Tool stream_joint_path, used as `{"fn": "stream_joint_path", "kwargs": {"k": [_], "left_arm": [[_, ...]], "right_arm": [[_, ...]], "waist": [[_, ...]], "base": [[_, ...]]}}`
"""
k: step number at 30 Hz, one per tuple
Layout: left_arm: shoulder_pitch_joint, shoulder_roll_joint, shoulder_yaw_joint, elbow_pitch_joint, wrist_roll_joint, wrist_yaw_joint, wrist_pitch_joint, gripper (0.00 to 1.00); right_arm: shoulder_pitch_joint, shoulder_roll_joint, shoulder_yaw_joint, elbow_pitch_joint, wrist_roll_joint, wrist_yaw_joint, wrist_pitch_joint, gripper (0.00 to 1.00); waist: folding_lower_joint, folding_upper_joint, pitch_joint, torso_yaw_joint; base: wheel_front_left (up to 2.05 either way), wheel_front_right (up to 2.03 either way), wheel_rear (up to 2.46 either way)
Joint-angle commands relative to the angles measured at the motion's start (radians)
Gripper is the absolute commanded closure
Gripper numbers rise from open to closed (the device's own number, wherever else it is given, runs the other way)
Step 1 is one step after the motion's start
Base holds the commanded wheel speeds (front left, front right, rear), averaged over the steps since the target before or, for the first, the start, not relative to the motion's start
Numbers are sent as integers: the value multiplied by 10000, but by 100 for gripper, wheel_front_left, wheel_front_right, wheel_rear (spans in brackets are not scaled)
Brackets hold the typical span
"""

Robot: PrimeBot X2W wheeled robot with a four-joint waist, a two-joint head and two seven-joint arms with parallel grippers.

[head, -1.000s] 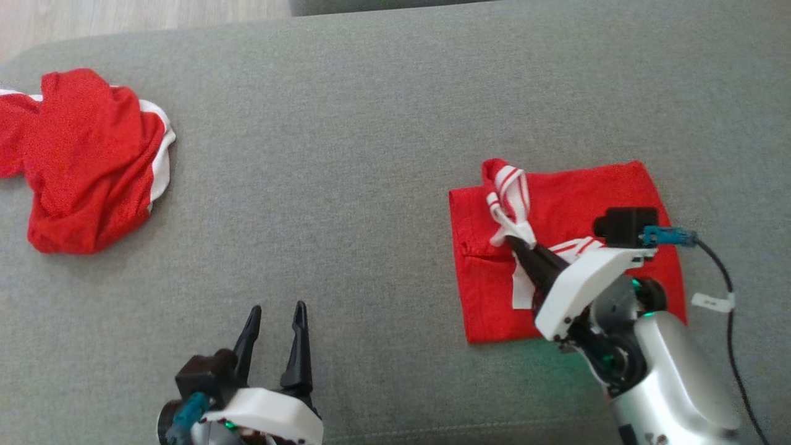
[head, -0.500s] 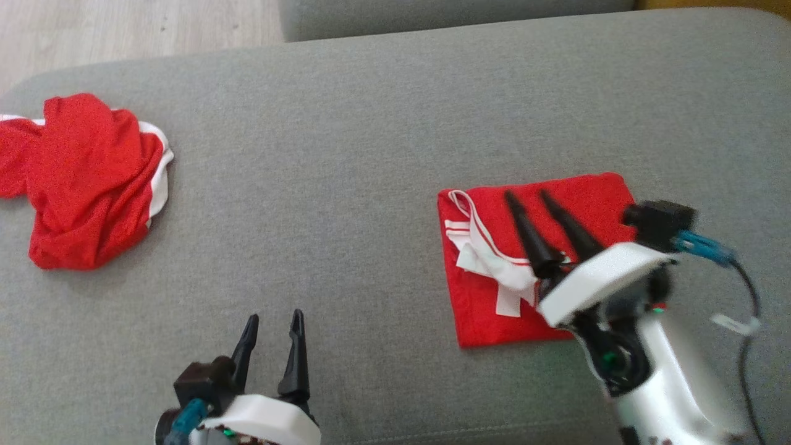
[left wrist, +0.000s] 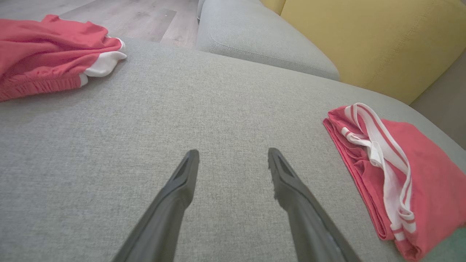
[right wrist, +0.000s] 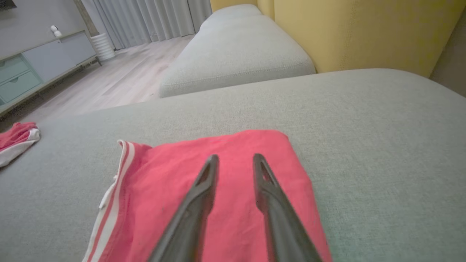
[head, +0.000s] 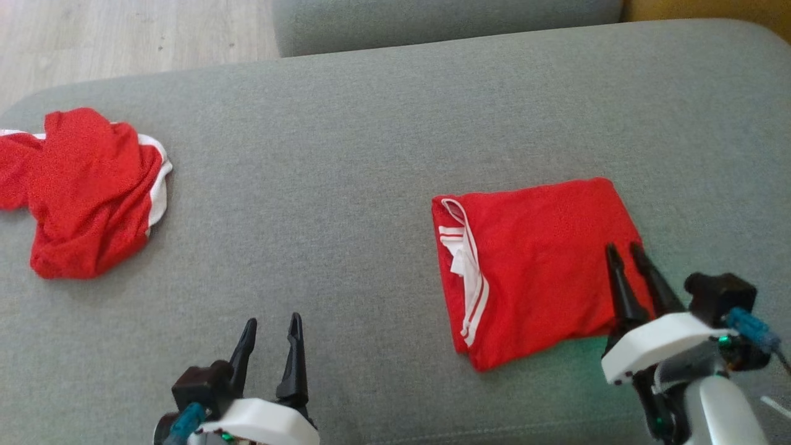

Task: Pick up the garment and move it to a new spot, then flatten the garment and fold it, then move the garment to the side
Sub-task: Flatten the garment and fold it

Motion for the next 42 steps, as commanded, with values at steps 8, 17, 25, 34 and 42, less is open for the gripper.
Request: {"fn": "stream_joint_path", "kwargs": {"k": [8, 17, 25, 34, 42], "left_arm": [[-174, -60, 275, -360, -16, 48, -122, 0], [-496, -60, 144, -242, 7, -33, -122, 0], [-512, -60, 69, -137, -96, 0, -122, 0], [-497, -60, 227, -145, -124, 23, -122, 0], [-251, -61, 709, -39, 87, -120, -122, 0]], "right_arm": [[-496, -1, 960, 1047, -425, -7, -696, 100], [-2458, -1, 3030, 3355, -68, -7, -749, 100], [-3192, -1, 4178, 4612, 531, -7, -407, 100], [-3400, -1, 4796, 4945, 805, -7, -952, 100], [-2836, -1, 3520, 4175, 60, -7, -2074, 100]], "waist": [[0, -1, 100, 187], [0, -1, 448, 635], [0, -1, 407, 1074], [0, -1, 225, 1018], [0, -1, -290, 602]], "base": [[0, 0, 0], [0, 0, 0], [0, 0, 0], [0, 0, 0], [0, 0, 0]]}}
